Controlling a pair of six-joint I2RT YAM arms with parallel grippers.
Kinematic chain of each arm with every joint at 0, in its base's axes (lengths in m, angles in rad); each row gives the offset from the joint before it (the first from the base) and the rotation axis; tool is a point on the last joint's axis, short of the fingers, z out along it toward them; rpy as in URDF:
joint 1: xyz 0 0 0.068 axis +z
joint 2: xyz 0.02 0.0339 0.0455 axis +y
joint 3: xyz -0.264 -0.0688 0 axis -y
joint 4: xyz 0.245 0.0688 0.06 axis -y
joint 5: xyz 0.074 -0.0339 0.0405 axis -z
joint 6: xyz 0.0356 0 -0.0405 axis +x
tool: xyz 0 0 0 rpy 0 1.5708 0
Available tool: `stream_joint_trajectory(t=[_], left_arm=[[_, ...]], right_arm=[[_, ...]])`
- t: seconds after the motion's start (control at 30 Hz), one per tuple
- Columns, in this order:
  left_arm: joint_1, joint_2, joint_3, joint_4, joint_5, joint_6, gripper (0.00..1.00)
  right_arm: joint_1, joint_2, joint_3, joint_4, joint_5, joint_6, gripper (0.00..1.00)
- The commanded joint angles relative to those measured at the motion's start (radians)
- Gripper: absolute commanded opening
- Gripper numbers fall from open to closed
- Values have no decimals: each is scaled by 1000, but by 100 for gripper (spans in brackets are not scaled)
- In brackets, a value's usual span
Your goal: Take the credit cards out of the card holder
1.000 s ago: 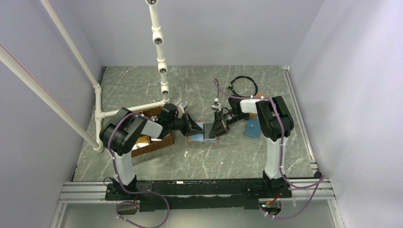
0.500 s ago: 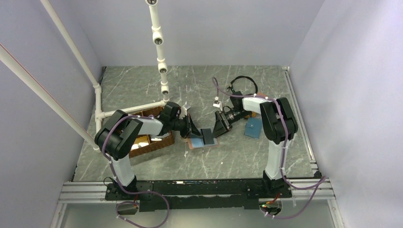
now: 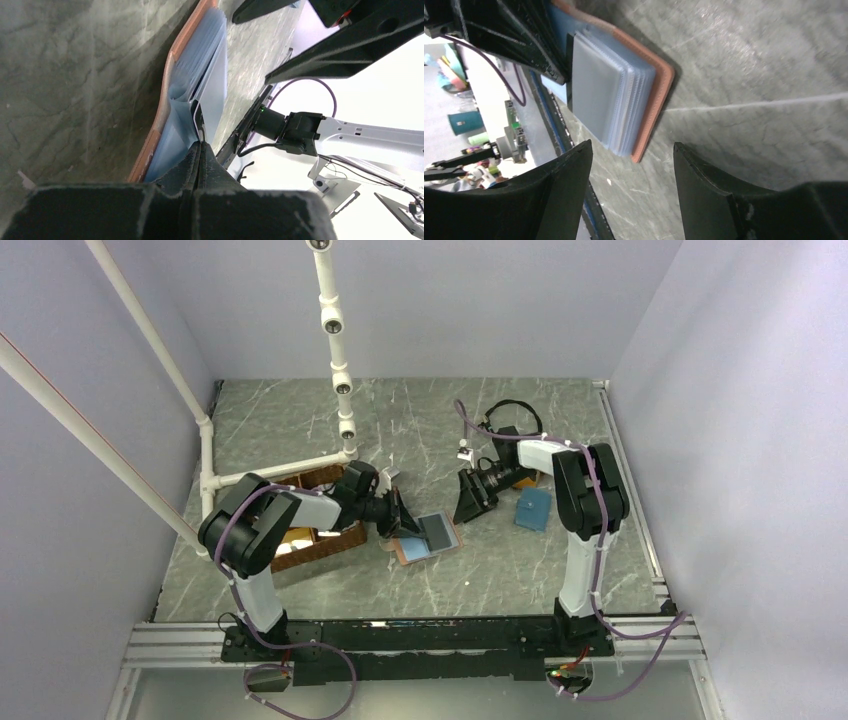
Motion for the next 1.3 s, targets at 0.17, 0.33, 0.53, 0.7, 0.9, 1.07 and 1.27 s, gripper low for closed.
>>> stream_joint_trajectory(t=[0.17, 0.33, 0.53, 0.7, 0.9, 1.07, 1.27], left_arm=[[2, -43, -24, 16, 29, -37, 0], [2, -34, -22, -2, 24, -43, 0], [3, -45, -14, -70, 5, -20, 0], [4, -45, -2, -99, -1, -24, 0], [8, -55, 10, -123, -10, -39, 0], [8, -67, 17, -132, -21, -62, 0], [9, -101, 17, -172, -38, -81, 0]], right_arm=[[91, 23, 33, 80, 187, 97, 42], [135, 42, 44, 78, 309, 112, 31], [165, 19, 3, 108, 447, 126, 18], [216, 2, -25, 132, 578, 111, 6], [290, -63, -77, 181, 716, 93, 3], [326, -119, -142, 259, 865, 113, 0], [344, -132, -184, 325, 1007, 139, 0]])
